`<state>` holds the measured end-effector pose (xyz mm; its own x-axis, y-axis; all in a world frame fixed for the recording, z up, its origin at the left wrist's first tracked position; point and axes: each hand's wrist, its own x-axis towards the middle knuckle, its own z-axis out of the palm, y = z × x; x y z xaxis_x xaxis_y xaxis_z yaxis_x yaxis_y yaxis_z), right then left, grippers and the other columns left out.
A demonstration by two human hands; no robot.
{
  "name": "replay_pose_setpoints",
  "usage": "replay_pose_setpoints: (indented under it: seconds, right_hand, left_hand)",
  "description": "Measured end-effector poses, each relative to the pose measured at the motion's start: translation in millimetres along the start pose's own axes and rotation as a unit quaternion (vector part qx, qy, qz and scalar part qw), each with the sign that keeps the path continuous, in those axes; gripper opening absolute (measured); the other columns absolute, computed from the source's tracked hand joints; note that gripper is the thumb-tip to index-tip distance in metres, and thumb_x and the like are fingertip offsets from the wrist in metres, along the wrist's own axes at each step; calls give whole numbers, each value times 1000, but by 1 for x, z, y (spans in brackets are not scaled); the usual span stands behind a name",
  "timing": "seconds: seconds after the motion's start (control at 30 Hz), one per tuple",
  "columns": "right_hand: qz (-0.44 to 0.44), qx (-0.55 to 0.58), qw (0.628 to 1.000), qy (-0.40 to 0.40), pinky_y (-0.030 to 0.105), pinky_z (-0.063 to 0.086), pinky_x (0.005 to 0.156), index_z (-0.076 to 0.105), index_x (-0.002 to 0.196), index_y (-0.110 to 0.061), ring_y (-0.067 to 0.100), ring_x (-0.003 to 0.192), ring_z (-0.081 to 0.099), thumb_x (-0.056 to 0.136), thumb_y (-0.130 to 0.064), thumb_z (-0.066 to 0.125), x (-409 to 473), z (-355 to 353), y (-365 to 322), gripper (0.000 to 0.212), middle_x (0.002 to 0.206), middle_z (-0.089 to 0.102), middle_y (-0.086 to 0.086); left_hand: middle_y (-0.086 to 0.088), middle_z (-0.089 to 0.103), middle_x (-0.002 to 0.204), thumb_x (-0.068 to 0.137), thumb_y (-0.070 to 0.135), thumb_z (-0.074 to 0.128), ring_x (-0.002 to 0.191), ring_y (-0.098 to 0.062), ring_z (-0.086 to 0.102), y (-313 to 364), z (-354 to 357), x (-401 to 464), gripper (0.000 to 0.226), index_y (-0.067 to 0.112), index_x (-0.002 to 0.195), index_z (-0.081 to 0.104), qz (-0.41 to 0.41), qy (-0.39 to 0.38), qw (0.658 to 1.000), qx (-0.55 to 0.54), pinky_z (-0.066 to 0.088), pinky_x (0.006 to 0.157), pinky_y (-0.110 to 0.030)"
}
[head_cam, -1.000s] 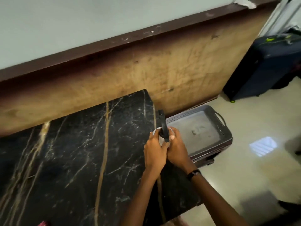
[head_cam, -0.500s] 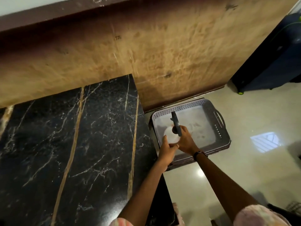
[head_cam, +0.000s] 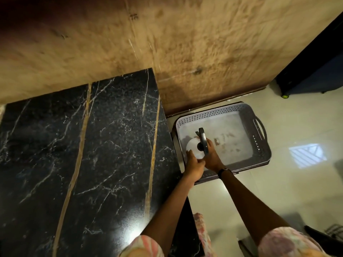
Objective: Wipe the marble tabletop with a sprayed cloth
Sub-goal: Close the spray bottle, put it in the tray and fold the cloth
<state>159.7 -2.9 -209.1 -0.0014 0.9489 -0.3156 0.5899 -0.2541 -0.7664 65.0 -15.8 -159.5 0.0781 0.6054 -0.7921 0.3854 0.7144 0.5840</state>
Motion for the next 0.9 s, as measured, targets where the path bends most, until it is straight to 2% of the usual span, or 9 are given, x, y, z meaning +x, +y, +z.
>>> replay_pose_setpoints:
  seconds: [0.1, 0.2, 0.27, 0.33, 0.4, 0.5, 0.63, 0.77, 0.9]
  right_hand:
    - [19, 3, 999, 37, 48, 40, 107, 40, 134, 10, 40, 128, 42, 76, 7, 74, -12, -8, -12, 68, 136, 44, 29]
    - [103, 33, 985, 135, 49, 40, 105, 41, 137, 0, 35, 128, 43, 74, 3, 77, -42, -16, -30, 73, 139, 44, 22]
    - [110, 37, 965, 234, 51, 48, 97, 44, 135, -6, 31, 120, 50, 81, 0, 71, -71, -16, -53, 60, 135, 47, 17]
    - [74, 33, 947, 310, 49, 53, 87, 48, 131, -10, 24, 111, 54, 87, -5, 65, -97, -10, -84, 47, 129, 51, 10]
    - [35, 59, 945, 321, 44, 55, 83, 49, 127, -16, 18, 106, 55, 89, -8, 61, -118, 5, -123, 40, 124, 52, 1]
    - [-18, 94, 966, 242, 36, 53, 88, 50, 125, -21, 9, 103, 58, 90, -8, 59, -145, 49, -190, 38, 119, 55, -9]
    - [-80, 93, 985, 119, 30, 52, 88, 54, 125, -20, 5, 97, 62, 89, -6, 59, -168, 130, -262, 39, 114, 61, -7]
    - [-92, 85, 992, -4, 34, 53, 88, 57, 121, -18, 10, 95, 64, 87, -8, 61, -198, 234, -328, 36, 106, 66, -5]
    - [-65, 73, 990, -103, 36, 52, 89, 60, 119, -14, 17, 91, 66, 86, -9, 63, -228, 327, -366, 33, 107, 68, 2]
  left_hand:
    - [-18, 36, 147, 94, 9, 43, 129, -38, 43, 5, -4, -17, 69, 20, 149, 4, 54, -3, 998, 33, 40, 105, -50]
    - [-16, 35, 148, 94, 6, 43, 127, -38, 46, 9, -19, -47, 65, 20, 149, 11, 158, 2, 987, 39, 44, 101, -50]
    - [-10, 33, 152, 93, 5, 45, 136, -27, 38, 7, -37, -70, 60, 19, 147, 22, 228, 28, 973, 20, 40, 108, -43]
    - [-6, 41, 147, 92, 4, 47, 134, -18, 40, 3, -61, -92, 53, 18, 141, 36, 290, 78, 954, 9, 41, 108, -31]
    - [-2, 51, 139, 91, 2, 48, 127, -11, 47, -6, -91, -114, 46, 16, 135, 45, 333, 122, 935, -4, 41, 102, -18]
    - [3, 58, 128, 91, 3, 47, 116, -4, 53, -35, -152, -146, 40, 18, 128, 50, 348, 166, 922, -36, 40, 98, -10]
    - [4, 60, 121, 89, 0, 48, 112, -3, 55, -95, -237, -183, 38, 17, 123, 53, 327, 249, 910, -51, 37, 90, -1]
    - [-2, 64, 116, 87, -3, 48, 108, -15, 59, -182, -337, -227, 35, 12, 117, 57, 266, 353, 894, -71, 43, 92, -16]
    - [-12, 61, 119, 87, -4, 48, 112, -25, 55, -272, -408, -262, 32, 7, 116, 56, 175, 484, 850, -112, 42, 100, -37]
